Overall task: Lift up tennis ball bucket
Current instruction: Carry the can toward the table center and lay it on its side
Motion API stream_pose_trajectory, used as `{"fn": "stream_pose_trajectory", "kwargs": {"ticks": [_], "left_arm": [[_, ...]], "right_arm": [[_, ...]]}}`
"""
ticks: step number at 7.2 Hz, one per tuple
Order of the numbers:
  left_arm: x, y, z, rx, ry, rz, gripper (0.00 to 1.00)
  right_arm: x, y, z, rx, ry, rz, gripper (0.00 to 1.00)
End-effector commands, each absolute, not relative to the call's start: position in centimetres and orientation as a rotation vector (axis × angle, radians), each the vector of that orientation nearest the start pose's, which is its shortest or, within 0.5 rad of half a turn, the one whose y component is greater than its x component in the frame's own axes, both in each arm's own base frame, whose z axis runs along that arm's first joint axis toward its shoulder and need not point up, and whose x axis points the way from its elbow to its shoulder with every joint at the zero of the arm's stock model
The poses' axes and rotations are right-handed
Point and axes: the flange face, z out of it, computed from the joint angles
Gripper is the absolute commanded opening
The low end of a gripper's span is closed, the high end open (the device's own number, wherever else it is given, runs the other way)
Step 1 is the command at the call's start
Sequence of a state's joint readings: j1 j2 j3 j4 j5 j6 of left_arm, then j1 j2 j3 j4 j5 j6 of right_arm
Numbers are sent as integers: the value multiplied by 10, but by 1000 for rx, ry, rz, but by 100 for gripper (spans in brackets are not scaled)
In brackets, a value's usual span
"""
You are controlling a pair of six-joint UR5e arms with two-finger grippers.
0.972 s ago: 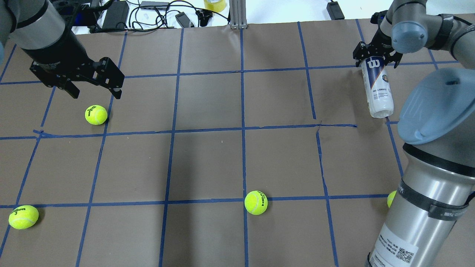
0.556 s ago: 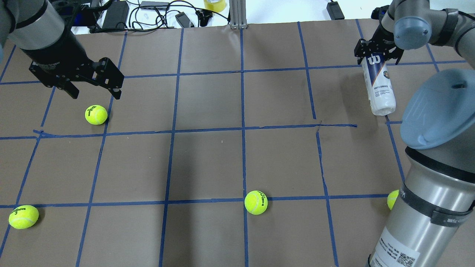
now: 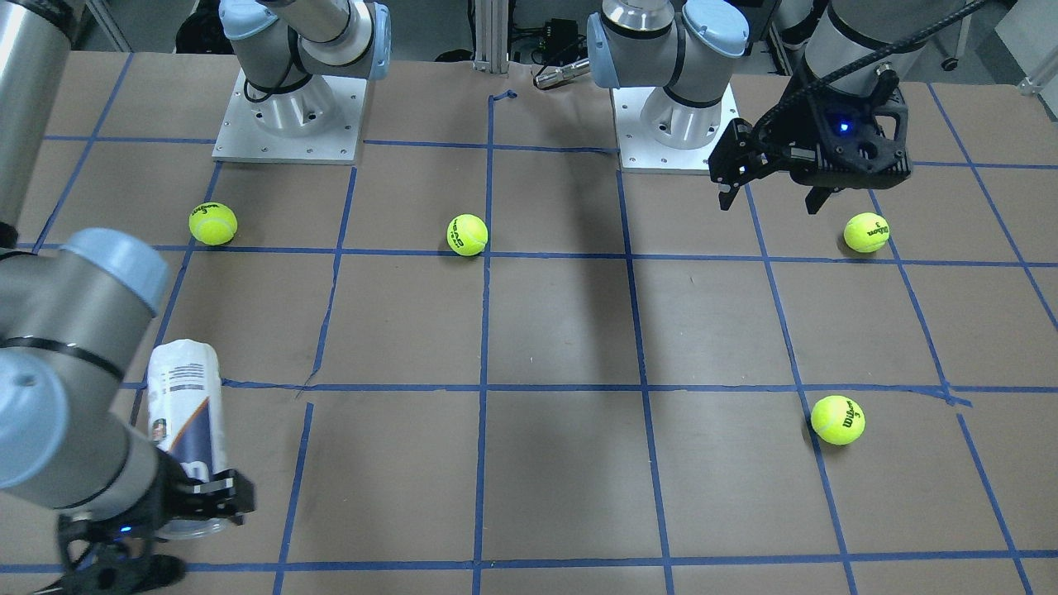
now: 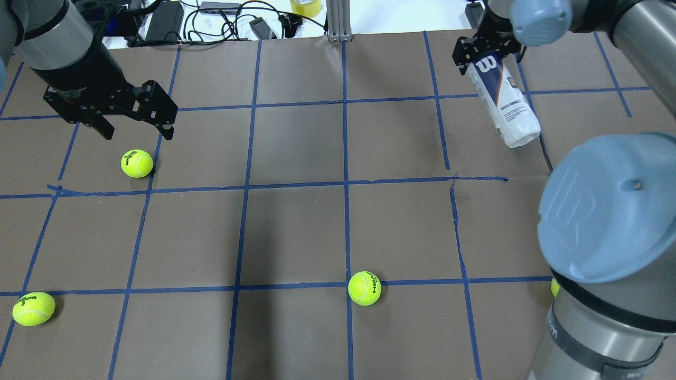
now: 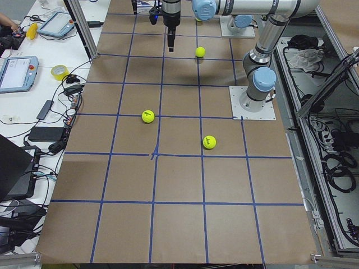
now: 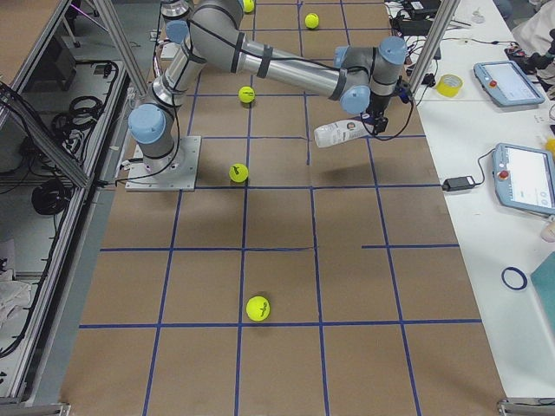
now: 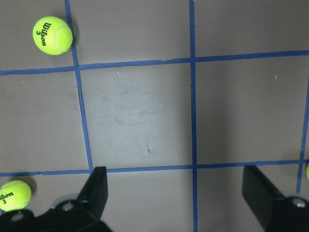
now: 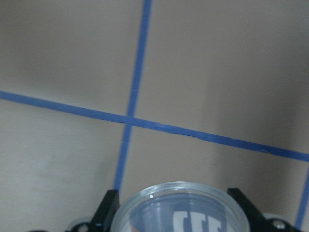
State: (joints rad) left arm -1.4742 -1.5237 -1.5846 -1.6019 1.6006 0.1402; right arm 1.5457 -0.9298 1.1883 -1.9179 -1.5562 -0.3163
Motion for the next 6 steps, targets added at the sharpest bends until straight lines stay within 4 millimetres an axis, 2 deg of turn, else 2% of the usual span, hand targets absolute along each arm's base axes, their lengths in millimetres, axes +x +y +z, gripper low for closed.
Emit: {"fn": "stream_pose_trajectory", "kwargs": {"ticks": [1,2,3,4,5,6], "left_arm": [[-84,-483,500,67,3110,3,100],[-84,-484,498,57,3111,8,100],[-84,-484,498,55,3111,8,100],[-84,-484,498,55,3109,8,100],[-84,-484,499,57,3109,8,100],[-84,-483,500,62,3107,6,100]], "right_arm": [[298,-702,314,-1014,2978,-278,31],[365,-672,297,-1286,2873,-286,31],[405,-649,283,-1525,2758,-334,31],[424,-639,275,-1854,2558,-468,32],[455,-621,258,-2035,2373,-537,34],[498,-591,240,-2134,2274,-539,36]]}}
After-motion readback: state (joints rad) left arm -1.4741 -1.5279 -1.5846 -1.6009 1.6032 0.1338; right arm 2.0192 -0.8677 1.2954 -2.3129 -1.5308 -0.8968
